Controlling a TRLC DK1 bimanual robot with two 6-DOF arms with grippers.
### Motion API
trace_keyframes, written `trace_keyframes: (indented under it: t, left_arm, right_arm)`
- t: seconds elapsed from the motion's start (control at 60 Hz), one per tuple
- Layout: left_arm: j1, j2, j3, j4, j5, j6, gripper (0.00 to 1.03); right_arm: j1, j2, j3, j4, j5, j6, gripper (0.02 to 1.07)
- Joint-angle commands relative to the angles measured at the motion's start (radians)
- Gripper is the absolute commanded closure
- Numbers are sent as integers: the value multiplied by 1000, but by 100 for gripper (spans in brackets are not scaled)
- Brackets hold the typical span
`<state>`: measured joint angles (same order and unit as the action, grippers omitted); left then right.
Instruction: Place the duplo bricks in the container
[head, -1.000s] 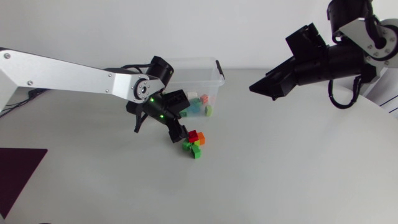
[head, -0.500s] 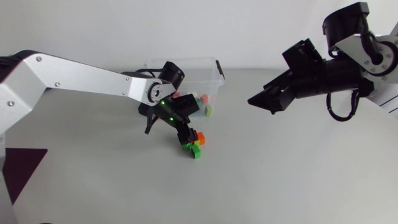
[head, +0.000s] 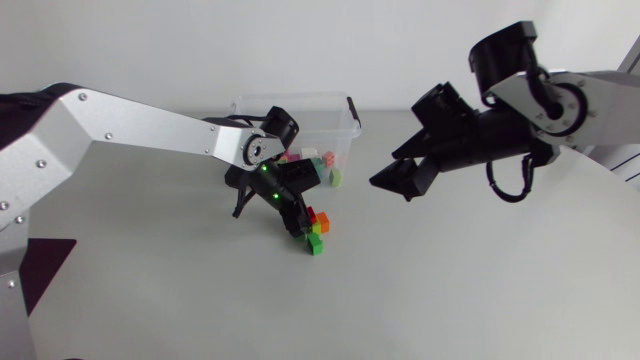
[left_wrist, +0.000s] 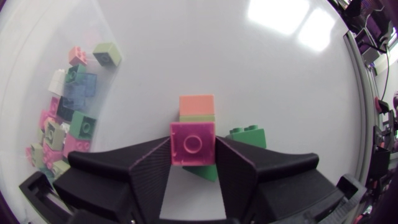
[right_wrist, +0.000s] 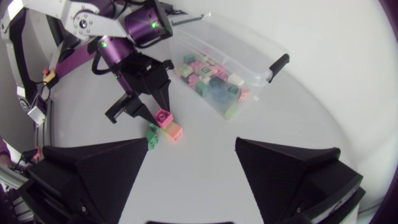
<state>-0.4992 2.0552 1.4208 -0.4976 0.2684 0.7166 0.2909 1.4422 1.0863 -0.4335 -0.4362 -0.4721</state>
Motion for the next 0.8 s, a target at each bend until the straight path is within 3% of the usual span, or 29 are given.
trace_keyframes:
  t: [0.0,0.217,0.417,0.65,0.783]
  left_arm:
    - [27,-24,-10,-22,15,32,73]
    - [82,-144,-74,-24,61,32,73]
    - [120,-280,-103,-36,78,21,73]
    - [191,-326,-25,-32,111,-49,73]
    - [231,-308,27,36,123,-121,73]
  right_arm:
    - [28,73,14,2,16,-51,6]
    - [40,198,113,-21,17,-122,6]
    - [100,354,238,-136,45,-267,6]
    - [148,491,377,-217,82,-370,6]
    - [174,532,412,-241,103,-401,6]
